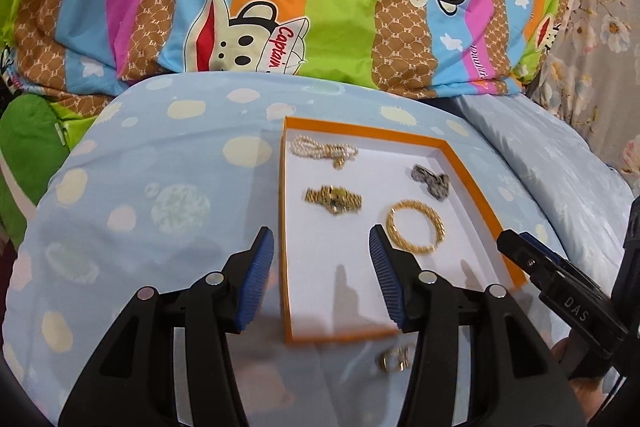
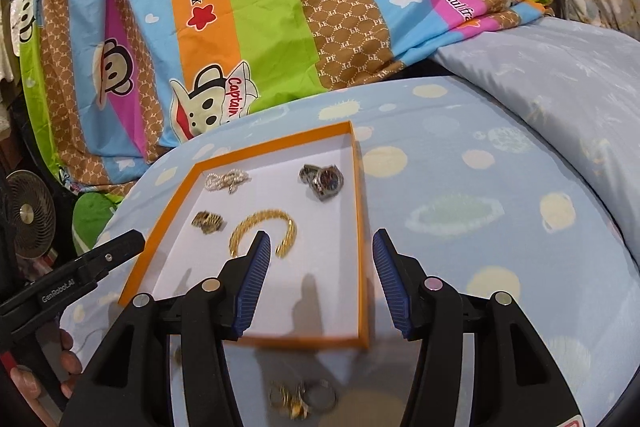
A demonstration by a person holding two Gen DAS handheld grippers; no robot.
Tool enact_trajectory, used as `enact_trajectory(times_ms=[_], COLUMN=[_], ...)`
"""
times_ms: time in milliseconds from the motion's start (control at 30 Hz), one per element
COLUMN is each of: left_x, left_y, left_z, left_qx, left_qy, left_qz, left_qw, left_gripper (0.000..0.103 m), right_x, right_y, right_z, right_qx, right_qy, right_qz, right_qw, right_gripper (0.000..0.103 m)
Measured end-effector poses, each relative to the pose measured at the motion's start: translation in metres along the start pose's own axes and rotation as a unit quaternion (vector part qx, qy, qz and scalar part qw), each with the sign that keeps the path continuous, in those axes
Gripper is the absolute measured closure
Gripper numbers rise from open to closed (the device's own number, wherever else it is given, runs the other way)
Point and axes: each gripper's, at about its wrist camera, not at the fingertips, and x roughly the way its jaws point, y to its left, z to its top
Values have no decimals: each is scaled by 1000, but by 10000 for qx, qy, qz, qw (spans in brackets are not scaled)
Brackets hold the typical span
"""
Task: Organize jewelry
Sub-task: 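Withdraw both tools from the box and move the left tool toward the black bead bracelet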
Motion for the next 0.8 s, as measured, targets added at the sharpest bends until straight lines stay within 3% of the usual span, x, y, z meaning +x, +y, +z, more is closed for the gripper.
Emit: enact_trajectory(times_ms=[200, 800], left_x=[-29, -61], left_y=[-4, -4], left_z=[-36, -93], left_qx=[51, 195], left_qy=[-65, 104], left_qz=[-48, 99], left_qw=[10000, 9997], left_gripper=[47, 47], right_x=[-27, -61], right_y=[6, 19], right_z=[-29, -66], right_qx=[-29, -139], right_qy=[22, 80], right_qz=[-52, -165], right_qw=[10000, 9997], right_gripper=[50, 45])
